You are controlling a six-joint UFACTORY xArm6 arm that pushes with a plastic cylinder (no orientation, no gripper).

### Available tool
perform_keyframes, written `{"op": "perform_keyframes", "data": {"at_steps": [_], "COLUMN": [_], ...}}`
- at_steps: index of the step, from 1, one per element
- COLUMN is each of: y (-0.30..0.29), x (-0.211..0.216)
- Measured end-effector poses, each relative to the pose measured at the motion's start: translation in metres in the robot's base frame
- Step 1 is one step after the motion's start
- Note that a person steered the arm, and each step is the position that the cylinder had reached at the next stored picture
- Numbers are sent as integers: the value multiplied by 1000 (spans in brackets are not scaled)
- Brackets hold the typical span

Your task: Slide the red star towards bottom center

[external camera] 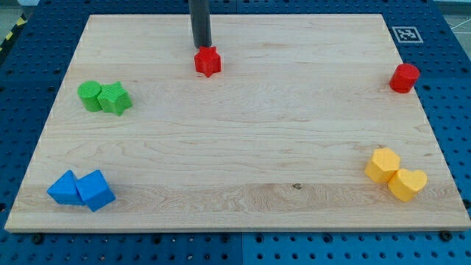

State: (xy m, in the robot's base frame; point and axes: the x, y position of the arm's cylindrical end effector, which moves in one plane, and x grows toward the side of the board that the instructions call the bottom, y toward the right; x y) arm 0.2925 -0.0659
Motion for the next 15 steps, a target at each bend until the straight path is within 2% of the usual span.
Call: {"op": "perform_keyframes", "data": {"at_steps": [2,5,6,7,8,9,12,15], "y": [0,0,-1,-8,-9,3,8,28], "x": [57,180,177,131,67,28,37,85]}}
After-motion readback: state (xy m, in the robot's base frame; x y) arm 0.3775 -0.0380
